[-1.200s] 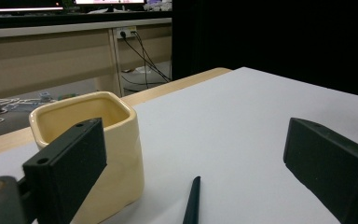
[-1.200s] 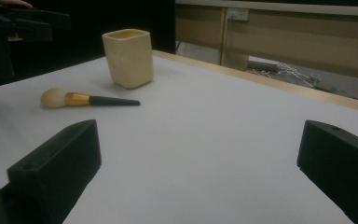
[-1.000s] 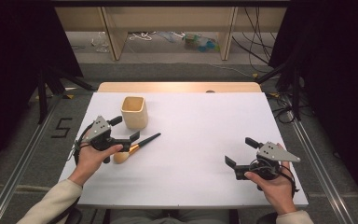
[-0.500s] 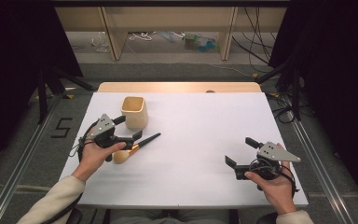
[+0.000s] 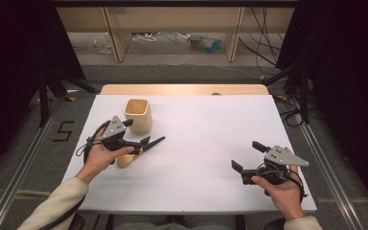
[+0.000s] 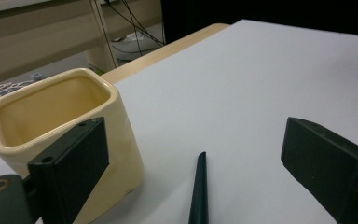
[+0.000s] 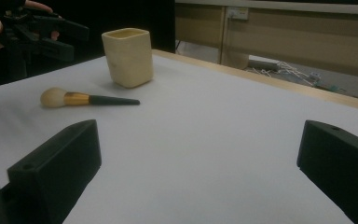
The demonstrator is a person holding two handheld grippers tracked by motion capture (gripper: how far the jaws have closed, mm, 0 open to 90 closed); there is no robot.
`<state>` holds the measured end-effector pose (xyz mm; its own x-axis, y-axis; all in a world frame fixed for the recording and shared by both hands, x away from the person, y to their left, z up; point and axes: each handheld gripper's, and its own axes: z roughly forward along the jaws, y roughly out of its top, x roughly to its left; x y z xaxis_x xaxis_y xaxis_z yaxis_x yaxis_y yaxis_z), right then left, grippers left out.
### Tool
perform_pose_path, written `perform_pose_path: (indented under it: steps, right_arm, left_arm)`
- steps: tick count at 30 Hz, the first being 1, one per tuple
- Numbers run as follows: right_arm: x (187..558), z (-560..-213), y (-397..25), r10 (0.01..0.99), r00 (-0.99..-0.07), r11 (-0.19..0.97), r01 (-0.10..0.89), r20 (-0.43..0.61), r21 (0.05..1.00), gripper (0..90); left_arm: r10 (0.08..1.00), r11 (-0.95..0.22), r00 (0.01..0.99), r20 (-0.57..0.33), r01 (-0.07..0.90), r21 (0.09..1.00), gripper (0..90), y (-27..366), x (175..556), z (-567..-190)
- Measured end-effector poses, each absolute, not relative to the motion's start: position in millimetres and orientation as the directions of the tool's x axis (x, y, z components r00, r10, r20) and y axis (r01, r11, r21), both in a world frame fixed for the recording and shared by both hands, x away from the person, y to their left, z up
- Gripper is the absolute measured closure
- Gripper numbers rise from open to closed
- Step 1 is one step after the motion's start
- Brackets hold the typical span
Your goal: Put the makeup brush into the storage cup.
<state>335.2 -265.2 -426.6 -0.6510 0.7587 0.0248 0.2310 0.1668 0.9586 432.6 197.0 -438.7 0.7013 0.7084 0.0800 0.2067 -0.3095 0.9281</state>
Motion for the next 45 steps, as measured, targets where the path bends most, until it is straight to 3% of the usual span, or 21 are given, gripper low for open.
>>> perform_pose_path:
  steps: [8, 16, 18, 22, 34, 45]
  right_arm:
    - [335.5, -427.1, -264.6, 0.758, -0.651, 0.161, 0.229, 0.028, 0.96, 0.5]
    - [335.7, -427.4, -264.4, 0.754, -0.655, 0.153, 0.231, 0.038, 0.961, 0.6]
    - [335.6, -427.3, -264.6, 0.756, -0.653, 0.157, 0.229, 0.033, 0.961, 0.6]
    - [335.8, -427.6, -264.5, 0.755, -0.654, 0.156, 0.234, 0.037, 0.96, 0.8]
    - [336.3, -428.2, -264.3, 0.754, -0.656, 0.155, 0.232, 0.037, 0.96, 0.7]
    - [336.5, -428.7, -264.4, 0.758, -0.651, 0.161, 0.238, 0.034, 0.958, 1.0]
  left_arm:
    - [0.698, -0.405, 0.713, 0.069, 0.314, 0.859, 10.4, 188.6, 438.2, -442.4]
    - [0.675, -0.508, 0.729, 0.114, 0.346, 0.789, 15.0, 182.1, 443.6, -442.8]
    - [0.651, -0.573, 0.749, 0.123, 0.378, 0.727, 15.2, 179.3, 446.1, -441.9]
    - [0.646, -0.615, 0.746, 0.161, 0.384, 0.689, 15.4, 177.3, 450.9, -440.0]
    - [0.61, -0.7, 0.779, 0.143, 0.445, 0.559, 19.5, 170.7, 458.1, -438.6]
    - [0.564, -0.792, 0.815, 0.134, 0.488, 0.368, 22.0, 160.8, 469.4, -439.2]
